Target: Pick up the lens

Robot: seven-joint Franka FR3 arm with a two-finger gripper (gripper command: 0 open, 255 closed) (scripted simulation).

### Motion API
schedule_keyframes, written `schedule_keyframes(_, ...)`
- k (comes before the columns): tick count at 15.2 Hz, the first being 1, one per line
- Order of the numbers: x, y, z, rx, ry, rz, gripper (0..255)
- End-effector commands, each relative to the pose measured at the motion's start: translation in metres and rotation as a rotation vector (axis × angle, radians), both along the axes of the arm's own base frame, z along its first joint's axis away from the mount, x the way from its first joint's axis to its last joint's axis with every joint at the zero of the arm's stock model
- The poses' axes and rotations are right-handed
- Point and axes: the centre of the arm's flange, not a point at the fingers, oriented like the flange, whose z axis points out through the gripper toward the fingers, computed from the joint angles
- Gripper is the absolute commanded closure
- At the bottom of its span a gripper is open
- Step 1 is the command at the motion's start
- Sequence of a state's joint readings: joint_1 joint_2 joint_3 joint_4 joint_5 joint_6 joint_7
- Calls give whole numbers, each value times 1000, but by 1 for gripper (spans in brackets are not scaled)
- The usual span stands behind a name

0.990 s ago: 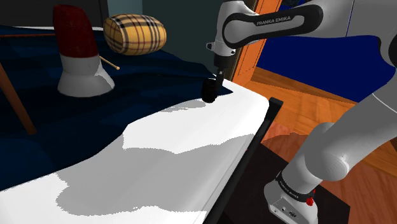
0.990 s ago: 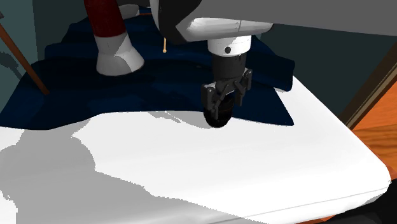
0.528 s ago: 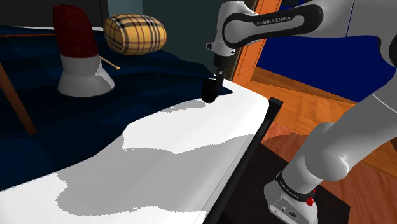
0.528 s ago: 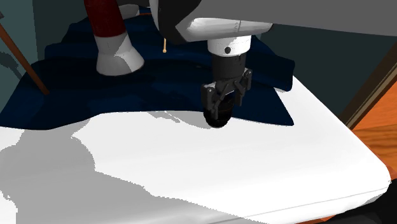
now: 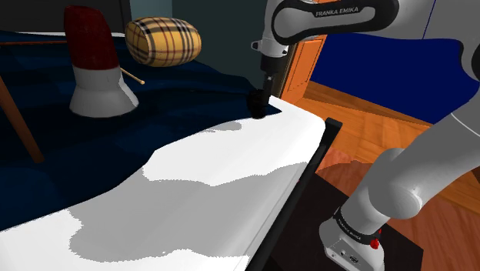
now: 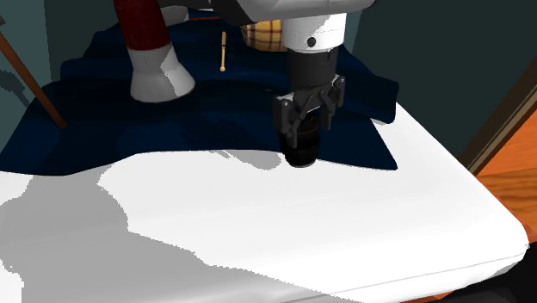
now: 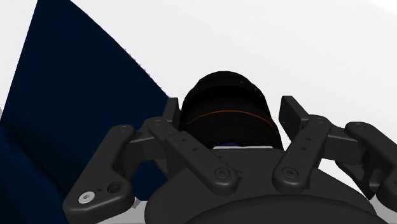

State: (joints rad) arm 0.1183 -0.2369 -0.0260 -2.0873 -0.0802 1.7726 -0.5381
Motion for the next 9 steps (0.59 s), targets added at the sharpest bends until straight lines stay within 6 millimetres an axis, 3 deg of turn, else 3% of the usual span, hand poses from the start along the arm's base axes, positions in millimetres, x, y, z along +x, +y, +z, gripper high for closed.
schedule_keyframes(1, -1, 1, 12, 0, 0, 0, 255)
schedule_keyframes(7, -1, 1, 43, 0, 0, 0, 255)
schedule_keyframes(9, -1, 1, 44, 0, 0, 0, 255)
